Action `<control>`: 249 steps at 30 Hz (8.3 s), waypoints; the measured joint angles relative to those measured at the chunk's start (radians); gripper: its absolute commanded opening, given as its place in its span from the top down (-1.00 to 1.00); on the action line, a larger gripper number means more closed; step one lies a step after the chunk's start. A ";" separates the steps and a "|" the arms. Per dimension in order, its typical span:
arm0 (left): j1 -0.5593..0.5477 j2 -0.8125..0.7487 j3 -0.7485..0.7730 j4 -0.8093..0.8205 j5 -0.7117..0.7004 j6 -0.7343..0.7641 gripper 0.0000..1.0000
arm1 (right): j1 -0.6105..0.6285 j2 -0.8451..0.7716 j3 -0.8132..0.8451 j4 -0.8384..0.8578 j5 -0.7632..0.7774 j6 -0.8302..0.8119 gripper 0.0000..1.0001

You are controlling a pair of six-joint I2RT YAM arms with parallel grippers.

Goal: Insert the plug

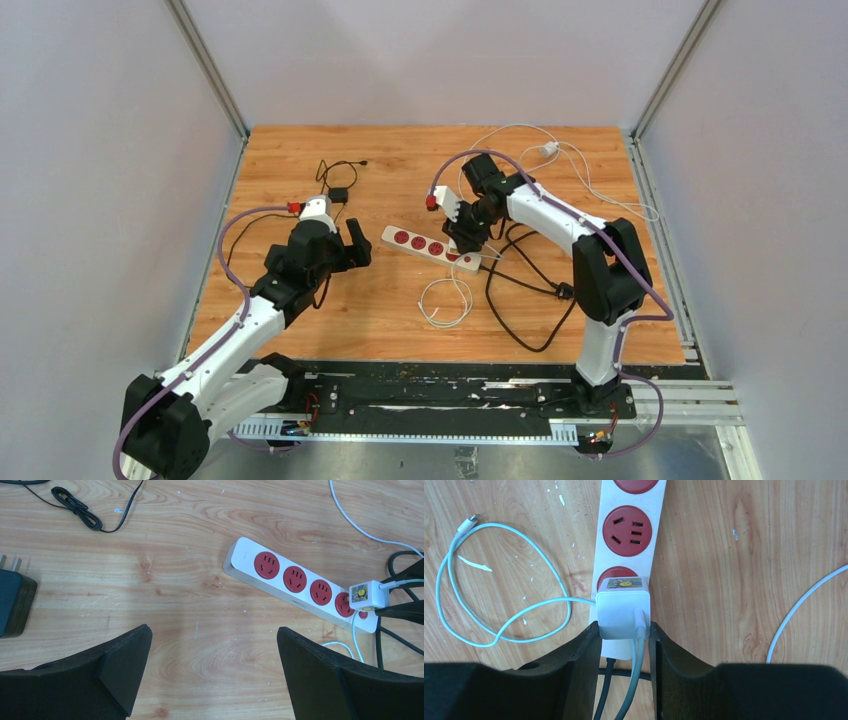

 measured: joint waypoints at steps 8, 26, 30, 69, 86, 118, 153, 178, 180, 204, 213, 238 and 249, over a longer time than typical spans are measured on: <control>0.000 0.000 0.000 0.000 0.005 0.000 -1.00 | -0.013 0.018 0.018 -0.005 -0.007 0.004 1.00; 0.000 0.000 0.000 0.000 0.006 0.000 -1.00 | -0.014 0.033 0.031 -0.011 0.002 0.073 1.00; 0.000 0.000 0.000 0.000 0.006 0.000 -0.99 | -0.014 0.033 0.031 -0.010 0.013 0.104 1.00; 0.001 -0.021 -0.007 -0.001 -0.008 0.015 -1.00 | 0.134 0.039 -0.005 0.044 0.362 0.324 1.00; -0.204 0.156 -0.184 0.410 0.486 -0.201 -0.70 | 0.134 0.047 0.018 0.024 0.378 0.478 1.00; -0.452 1.162 -0.102 1.648 0.283 -0.837 1.00 | 0.134 -0.016 -0.086 0.137 0.378 0.554 1.00; -0.603 1.036 -0.281 1.656 0.247 -0.806 -0.01 | 0.235 0.003 -0.101 0.142 0.590 0.608 1.00; -0.604 0.172 -0.208 0.541 -0.071 -0.454 -0.99 | 0.268 -0.006 -0.039 0.047 0.546 0.737 -0.99; -0.604 0.113 -0.191 0.436 -0.108 -0.434 -0.99 | 0.270 -0.006 -0.025 0.042 0.554 0.745 -1.00; -0.330 -0.145 0.285 -0.542 -0.518 -0.233 -0.99 | 0.172 -0.648 -0.167 0.162 0.746 0.779 -1.00; -0.042 -0.006 0.274 -0.477 -0.329 -0.156 -0.99 | -0.254 -0.757 -0.335 0.193 0.611 0.885 -1.00; 0.072 -0.097 0.096 -0.264 -0.241 -0.098 -0.99 | -0.500 0.508 0.897 0.221 0.638 1.112 -0.81; 0.072 -0.120 0.046 -0.203 -0.222 -0.107 -0.99 | -0.503 0.705 0.934 0.305 0.682 1.178 -0.60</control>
